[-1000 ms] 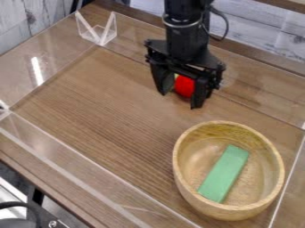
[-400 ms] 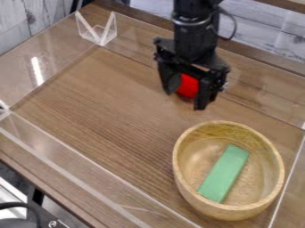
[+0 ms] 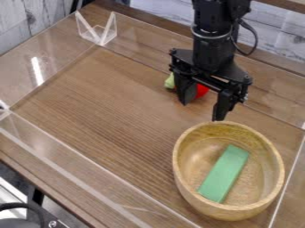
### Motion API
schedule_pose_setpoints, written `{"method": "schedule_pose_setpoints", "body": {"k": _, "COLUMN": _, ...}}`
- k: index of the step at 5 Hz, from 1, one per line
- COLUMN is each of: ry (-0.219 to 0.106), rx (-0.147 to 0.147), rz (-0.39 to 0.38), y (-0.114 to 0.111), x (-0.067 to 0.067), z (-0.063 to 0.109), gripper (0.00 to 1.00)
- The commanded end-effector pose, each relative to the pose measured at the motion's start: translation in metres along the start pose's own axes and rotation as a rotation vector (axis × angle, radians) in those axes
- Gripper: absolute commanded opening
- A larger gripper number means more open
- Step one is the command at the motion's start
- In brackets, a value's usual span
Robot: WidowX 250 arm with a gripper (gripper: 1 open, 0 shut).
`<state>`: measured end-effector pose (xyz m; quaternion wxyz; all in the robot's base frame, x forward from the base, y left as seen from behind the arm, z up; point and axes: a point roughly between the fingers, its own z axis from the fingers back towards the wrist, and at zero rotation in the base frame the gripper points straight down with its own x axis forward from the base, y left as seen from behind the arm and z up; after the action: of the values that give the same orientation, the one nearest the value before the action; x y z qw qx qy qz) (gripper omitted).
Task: Put the green stick in the brown bowl
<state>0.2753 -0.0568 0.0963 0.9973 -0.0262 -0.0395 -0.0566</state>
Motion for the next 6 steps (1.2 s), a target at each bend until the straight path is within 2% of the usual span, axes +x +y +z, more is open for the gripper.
{"method": "schedule_pose_setpoints", "body": {"k": 1, "ry": -0.012, "rx": 0.013, "rz": 0.011, "y": 0.008, "x": 0.006, "z": 0.0, "gripper": 1.0}}
{"method": "schedule_pose_setpoints", "body": {"k": 2, "ry": -0.021, "rx": 0.03, "rz": 0.031, "y": 0.021, "x": 0.011, "z": 0.0, "gripper": 1.0}}
{"method": "schedule_pose_setpoints", "body": {"k": 3, "ry": -0.053, "rx": 0.056, "rz": 0.01, "y": 0.045, "x": 0.015, "z": -0.002, "gripper": 1.0}}
{"method": "schedule_pose_setpoints", "body": {"k": 4, "ry": -0.074, "rx": 0.067, "rz": -0.013, "y": 0.067, "x": 0.025, "z": -0.006, "gripper": 1.0}}
{"method": "schedule_pose_setpoints", "body": {"k": 5, "ry": -0.084, "rx": 0.071, "rz": 0.001, "y": 0.073, "x": 0.033, "z": 0.008, "gripper": 1.0}}
{"method": "schedule_pose_setpoints", "body": {"k": 6, "ry": -0.092, "rx": 0.067, "rz": 0.012, "y": 0.072, "x": 0.031, "z": 0.022, "gripper": 1.0}}
